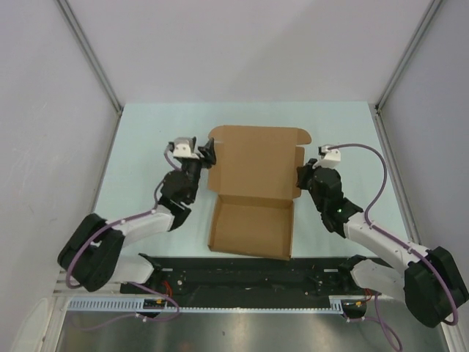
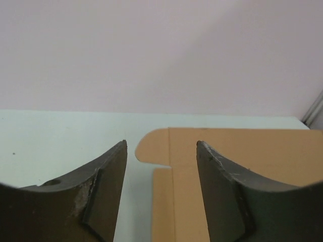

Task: Fold the paper box

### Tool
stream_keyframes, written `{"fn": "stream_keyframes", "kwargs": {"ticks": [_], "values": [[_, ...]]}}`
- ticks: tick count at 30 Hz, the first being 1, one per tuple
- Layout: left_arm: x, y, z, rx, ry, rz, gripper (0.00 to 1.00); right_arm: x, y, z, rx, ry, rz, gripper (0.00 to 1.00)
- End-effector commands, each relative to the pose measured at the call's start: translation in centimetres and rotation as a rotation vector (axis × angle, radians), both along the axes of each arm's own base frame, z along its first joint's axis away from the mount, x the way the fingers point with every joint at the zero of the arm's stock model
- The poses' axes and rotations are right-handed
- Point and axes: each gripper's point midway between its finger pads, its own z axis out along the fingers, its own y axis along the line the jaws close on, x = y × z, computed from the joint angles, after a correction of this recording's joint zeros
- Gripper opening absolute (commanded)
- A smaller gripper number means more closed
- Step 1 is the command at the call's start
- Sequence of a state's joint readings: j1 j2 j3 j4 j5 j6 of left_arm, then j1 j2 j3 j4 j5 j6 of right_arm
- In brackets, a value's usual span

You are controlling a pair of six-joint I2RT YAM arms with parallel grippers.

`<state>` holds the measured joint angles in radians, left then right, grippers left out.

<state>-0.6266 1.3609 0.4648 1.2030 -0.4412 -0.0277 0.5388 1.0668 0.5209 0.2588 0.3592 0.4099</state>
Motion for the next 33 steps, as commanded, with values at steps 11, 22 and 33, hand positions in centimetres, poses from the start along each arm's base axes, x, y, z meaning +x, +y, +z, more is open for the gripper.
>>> {"fn": "stream_keyframes", "kwargs": {"ticks": [11,22,33], "values": [[2.9,-0.7,0.7,-0.253,0.374,-0.531,0.97,4.1,-2.5,5.2,0.049,-0.158,-0.087,0.00],[5.1,-3.5,-4.1,-0.229,0.496,-0.678,0.91,5.4,-1.8,4.7,0.041,-0.126,-0.049,0.00],[5.9,-4.7,-5.2,-0.234,0.438,-0.727,0.35,6.0,-1.8,3.6,0.010,-0.106,-0.056,0.00]]}}
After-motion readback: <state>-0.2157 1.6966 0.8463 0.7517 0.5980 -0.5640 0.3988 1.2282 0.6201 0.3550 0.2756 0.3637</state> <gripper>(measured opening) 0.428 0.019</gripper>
